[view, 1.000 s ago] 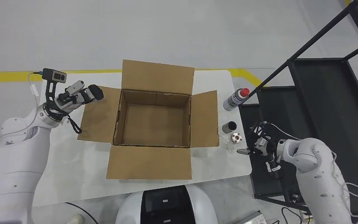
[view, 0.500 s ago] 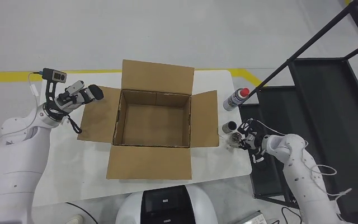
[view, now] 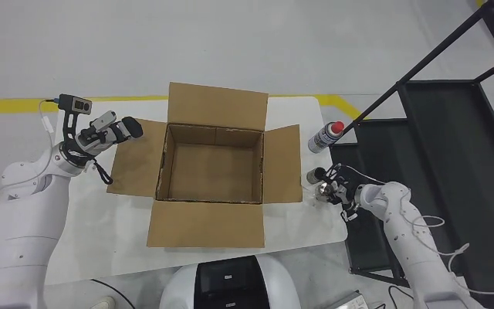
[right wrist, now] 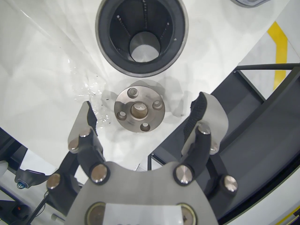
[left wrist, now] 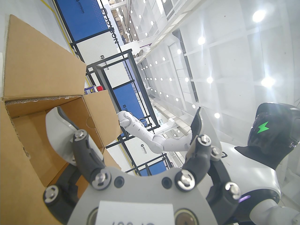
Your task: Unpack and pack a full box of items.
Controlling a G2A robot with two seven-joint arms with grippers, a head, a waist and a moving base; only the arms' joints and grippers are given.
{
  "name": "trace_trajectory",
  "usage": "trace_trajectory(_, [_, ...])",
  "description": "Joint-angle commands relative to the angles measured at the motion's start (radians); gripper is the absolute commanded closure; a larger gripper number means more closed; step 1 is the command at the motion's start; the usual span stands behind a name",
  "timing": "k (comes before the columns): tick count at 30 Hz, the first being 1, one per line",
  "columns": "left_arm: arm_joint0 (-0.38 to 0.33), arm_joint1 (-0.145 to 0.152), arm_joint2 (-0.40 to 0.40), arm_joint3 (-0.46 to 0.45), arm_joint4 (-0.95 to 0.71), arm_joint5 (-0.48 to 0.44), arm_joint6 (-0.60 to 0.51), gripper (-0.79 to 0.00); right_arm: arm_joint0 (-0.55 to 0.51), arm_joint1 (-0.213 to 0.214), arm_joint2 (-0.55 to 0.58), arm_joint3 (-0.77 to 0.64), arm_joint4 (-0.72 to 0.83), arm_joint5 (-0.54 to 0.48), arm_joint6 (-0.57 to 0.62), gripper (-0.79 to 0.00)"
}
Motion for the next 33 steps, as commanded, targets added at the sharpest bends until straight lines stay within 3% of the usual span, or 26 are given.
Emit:
trace_trajectory(1, [0.000, 0.000, 0.000, 0.000, 0.000, 0.000, 0.000, -0.785, 0.008, 0.000, -0.007, 0.014, -0.002, 0.004, -0.006, -0.523])
trace_trajectory(3, [0.000, 0.000, 0.000, 0.000, 0.000, 0.000, 0.000, -0.785, 0.013, -0.001, -0.014, 0.025, -0.003, 0.011, -0.011, -0.391])
trace_trajectory(5, [0.000, 0.000, 0.000, 0.000, 0.000, 0.000, 0.000, -0.785, 0.019, 0.000, -0.020, 0.037, -0.009, 0.020, -0.012, -0.329])
trace_trajectory(9, [0.000, 0.000, 0.000, 0.000, 0.000, 0.000, 0.000, -0.785, 0.027, 0.001, -0.029, 0.050, -0.022, 0.038, -0.022, -0.305])
trace_trajectory(12, [0.000, 0.000, 0.000, 0.000, 0.000, 0.000, 0.000, -0.785, 0.019, 0.005, -0.027, 0.043, -0.026, 0.040, -0.034, -0.135])
trace_trajectory(13, [0.000, 0.000, 0.000, 0.000, 0.000, 0.000, 0.000, -0.785, 0.011, 0.006, -0.023, 0.034, -0.027, 0.040, -0.041, -0.025])
trace_trajectory(14, [0.000, 0.000, 0.000, 0.000, 0.000, 0.000, 0.000, -0.785, 0.001, 0.009, -0.017, 0.024, -0.026, 0.038, -0.047, 0.000])
trace_trajectory(24, [0.000, 0.000, 0.000, 0.000, 0.000, 0.000, 0.000, -0.785, -0.194, 0.050, 0.163, -0.238, 0.038, -0.024, -0.064, 0.000])
trace_trajectory(33, [0.000, 0.000, 0.000, 0.000, 0.000, 0.000, 0.000, -0.785, -0.388, 0.075, 0.326, -0.556, 0.325, -0.203, 0.023, 0.000])
